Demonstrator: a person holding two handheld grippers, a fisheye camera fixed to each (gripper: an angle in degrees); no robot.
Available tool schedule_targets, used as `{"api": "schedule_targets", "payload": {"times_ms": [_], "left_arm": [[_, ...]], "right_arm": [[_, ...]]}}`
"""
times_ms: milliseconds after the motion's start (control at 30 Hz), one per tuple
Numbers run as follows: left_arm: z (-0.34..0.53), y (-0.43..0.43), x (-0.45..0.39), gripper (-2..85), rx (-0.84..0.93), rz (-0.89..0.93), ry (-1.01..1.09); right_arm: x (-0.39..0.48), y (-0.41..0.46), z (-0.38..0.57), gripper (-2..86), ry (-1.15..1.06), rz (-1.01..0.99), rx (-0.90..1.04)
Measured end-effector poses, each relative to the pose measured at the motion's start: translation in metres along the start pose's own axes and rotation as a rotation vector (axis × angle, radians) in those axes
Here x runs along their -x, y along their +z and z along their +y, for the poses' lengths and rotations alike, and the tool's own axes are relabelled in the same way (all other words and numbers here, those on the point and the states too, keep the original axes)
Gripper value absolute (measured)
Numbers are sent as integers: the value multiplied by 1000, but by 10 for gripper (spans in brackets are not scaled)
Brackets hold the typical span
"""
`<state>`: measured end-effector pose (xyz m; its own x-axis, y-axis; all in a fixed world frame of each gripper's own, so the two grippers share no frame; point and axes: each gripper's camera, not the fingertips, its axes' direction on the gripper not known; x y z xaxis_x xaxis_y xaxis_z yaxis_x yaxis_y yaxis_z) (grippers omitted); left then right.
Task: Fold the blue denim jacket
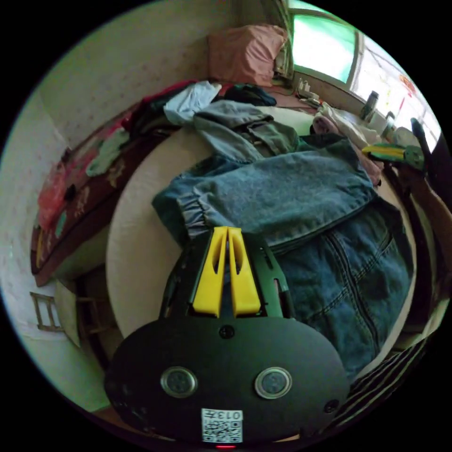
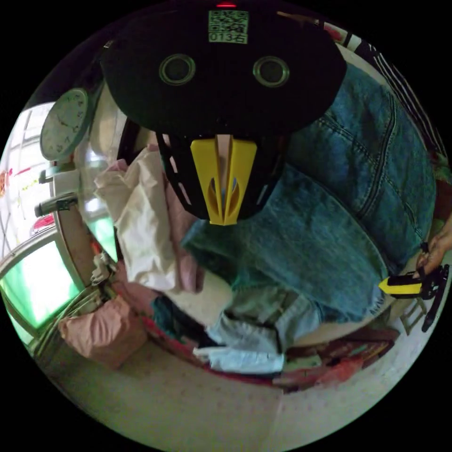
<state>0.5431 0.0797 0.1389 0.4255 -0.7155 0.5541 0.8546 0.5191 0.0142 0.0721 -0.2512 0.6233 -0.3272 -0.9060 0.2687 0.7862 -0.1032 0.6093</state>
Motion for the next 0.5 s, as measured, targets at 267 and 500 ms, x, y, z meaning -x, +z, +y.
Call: {"api": "schedule_targets", "payload": {"times_ms": [267,500], "left_arm": [[-2,34,-2,-2,164,70,-9],[-12,-32,50,16,-74,-14,-139]], "right_arm": [[24,56,58,0,-55,-37,137],[-30,2,39,29,73,-34,-134]]}}
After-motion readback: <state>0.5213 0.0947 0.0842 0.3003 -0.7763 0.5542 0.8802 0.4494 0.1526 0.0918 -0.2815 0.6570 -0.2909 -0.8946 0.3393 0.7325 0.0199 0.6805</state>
